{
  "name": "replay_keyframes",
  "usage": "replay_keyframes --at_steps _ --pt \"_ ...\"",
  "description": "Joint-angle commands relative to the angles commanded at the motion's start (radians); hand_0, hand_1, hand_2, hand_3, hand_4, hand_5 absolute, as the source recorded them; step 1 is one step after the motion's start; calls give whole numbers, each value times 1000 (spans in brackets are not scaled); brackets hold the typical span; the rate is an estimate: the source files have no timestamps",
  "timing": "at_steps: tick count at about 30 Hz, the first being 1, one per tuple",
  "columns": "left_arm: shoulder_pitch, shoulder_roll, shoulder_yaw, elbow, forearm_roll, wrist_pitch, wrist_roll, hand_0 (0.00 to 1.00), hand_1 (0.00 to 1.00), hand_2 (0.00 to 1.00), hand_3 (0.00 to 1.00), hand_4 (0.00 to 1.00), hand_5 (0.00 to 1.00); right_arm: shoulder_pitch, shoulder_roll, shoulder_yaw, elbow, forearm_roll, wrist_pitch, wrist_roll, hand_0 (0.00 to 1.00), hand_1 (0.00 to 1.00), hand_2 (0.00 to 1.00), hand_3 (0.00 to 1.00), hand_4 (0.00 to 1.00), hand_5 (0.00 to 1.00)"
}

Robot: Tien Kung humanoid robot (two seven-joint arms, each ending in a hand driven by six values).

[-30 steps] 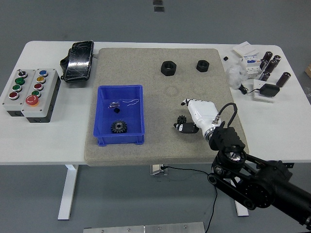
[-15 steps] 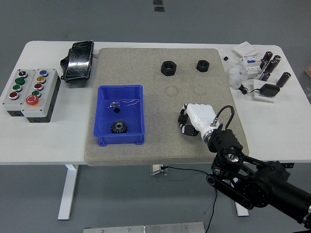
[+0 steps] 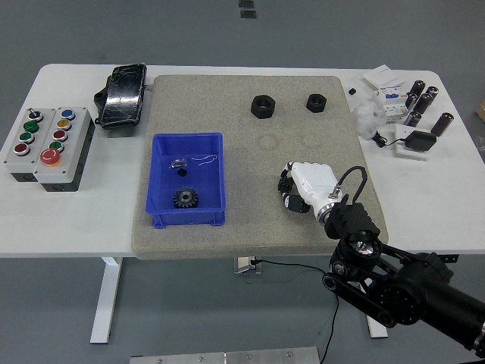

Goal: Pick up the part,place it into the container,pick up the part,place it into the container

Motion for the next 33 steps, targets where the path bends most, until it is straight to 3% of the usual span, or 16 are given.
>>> replay_keyframes --at_steps 11,16,23,24,25,30,31,33 --pt "3 0 2 0 -3 0 1 666 635 550 602 690 361 12 14 13 92 49 -56 21 551 571 485 451 381 2" --pt "10 3 11 0 -18 2 0 666 634 550 602 692 362 48 58 -44 100 101 -102 44 537 568 484 443 364 2" --pt "14 8 10 0 15 -4 11 666 634 550 602 692 361 85 114 -101 117 90 -113 53 554 571 496 449 365 2" --pt "14 8 9 0 17 -5 11 666 634 550 602 692 361 89 117 -107 119 90 -112 56 554 571 496 449 365 2" --pt "15 8 9 0 20 -6 12 667 634 551 602 692 360 92 119 -113 121 91 -109 59 600 606 578 508 456 2" --pt "15 6 9 0 26 -7 15 667 634 551 602 692 360 100 122 -123 119 98 -50 56 600 606 578 508 456 2" --pt "16 6 8 0 28 -7 15 667 632 550 603 693 360 101 122 -123 117 104 -38 55 649 692 710 678 460 101" --pt "15 6 7 0 28 -7 15 667 632 550 603 693 360 102 123 -123 116 112 -15 55 649 692 710 678 460 101"
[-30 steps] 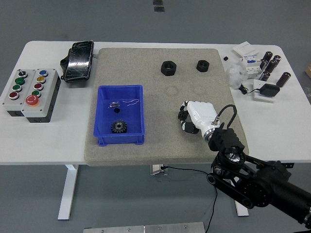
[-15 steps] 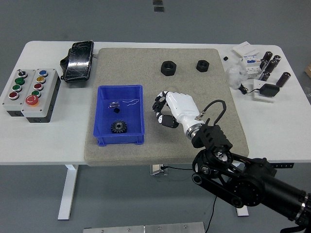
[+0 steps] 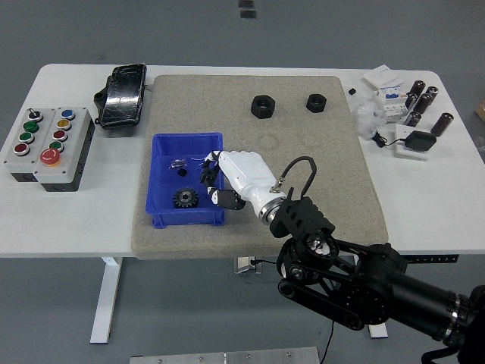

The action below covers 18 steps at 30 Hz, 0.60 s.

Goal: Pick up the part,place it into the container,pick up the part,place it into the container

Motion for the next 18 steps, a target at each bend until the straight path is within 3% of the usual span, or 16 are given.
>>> replay_keyframes --at_steps 3,4,18 --pt "-1 1 -1 0 2 0 0 667 632 550 603 693 360 0 0 4 -1 3 13 0 649 692 710 678 460 101" --pt "-2 1 -2 0 3 -1 1 667 633 551 602 694 357 0 0 5 -1 3 16 -1 671 732 760 705 566 131" --pt "0 6 -22 0 14 1 8 667 632 551 602 698 356 -7 2 11 1 -3 18 -2 680 738 764 706 623 171"
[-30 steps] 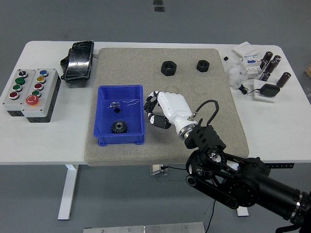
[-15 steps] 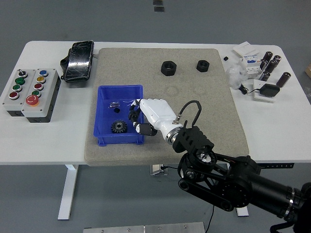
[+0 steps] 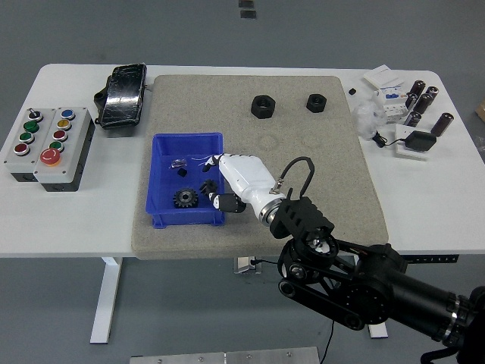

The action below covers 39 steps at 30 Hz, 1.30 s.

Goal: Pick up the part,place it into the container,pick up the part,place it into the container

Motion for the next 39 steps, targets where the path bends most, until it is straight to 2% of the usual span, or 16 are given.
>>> replay_keyframes --at_steps 6,10,14,18,24,30,39 --pt "0 -1 -2 0 1 0 1 667 631 550 602 700 354 -1 0 1 0 5 -4 0 680 739 764 706 631 168" --pt "0 -1 -3 0 2 0 0 667 632 550 601 699 354 -17 -3 37 10 27 -29 22 674 737 760 702 632 169" --pt "1 -3 -3 0 0 0 -1 667 632 550 601 699 354 -54 -23 116 40 66 -84 71 674 737 760 702 632 169" --pt "5 -5 -3 0 -3 1 -1 667 631 550 602 703 356 -111 -63 226 79 124 -149 139 650 712 733 687 634 171" --pt "8 -6 -6 0 -3 3 0 667 631 550 601 703 356 -206 -110 403 107 247 -204 252 643 702 720 684 636 171" --pt "11 -8 -1 0 -17 6 -4 667 631 551 601 704 357 -310 -123 571 92 410 -214 387 637 691 714 681 641 165" --pt "18 -17 -23 0 -12 11 5 667 631 550 601 705 359 -425 -145 764 81 641 -184 568 636 692 712 682 657 155"
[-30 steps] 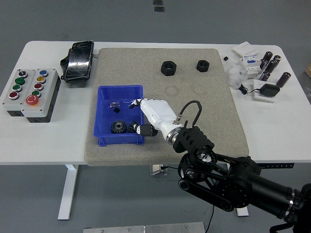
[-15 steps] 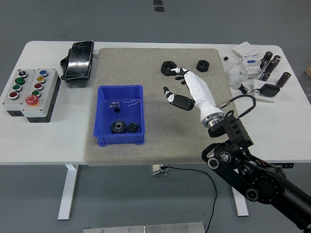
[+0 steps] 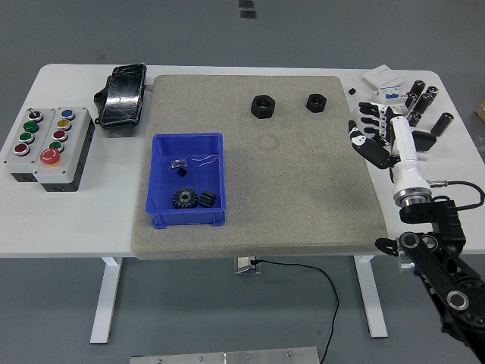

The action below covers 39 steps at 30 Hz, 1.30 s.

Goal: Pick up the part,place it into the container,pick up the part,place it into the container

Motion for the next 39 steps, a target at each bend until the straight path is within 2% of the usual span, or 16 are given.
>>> replay_keyframes --at_steps 4,9,21,30,39 --pt "-2 7 -6 0 -6 5 1 667 631 551 602 706 358 -21 2 15 -14 97 15 60 632 683 705 676 673 163" --pt "-8 13 1 0 -22 7 -4 667 631 551 601 706 360 -38 14 13 -16 170 34 83 631 685 703 675 693 198" --pt "-10 13 6 0 -29 9 -5 666 630 550 601 707 362 -30 25 -12 -8 180 42 87 632 682 706 676 707 210" --pt "-9 5 -19 0 30 0 4 665 630 550 601 707 360 -8 35 -39 -16 176 37 92 634 682 706 675 707 201" --pt "-8 10 -31 0 51 -2 4 666 631 551 602 706 359 -13 34 -55 -15 177 32 96 644 682 706 674 738 251"
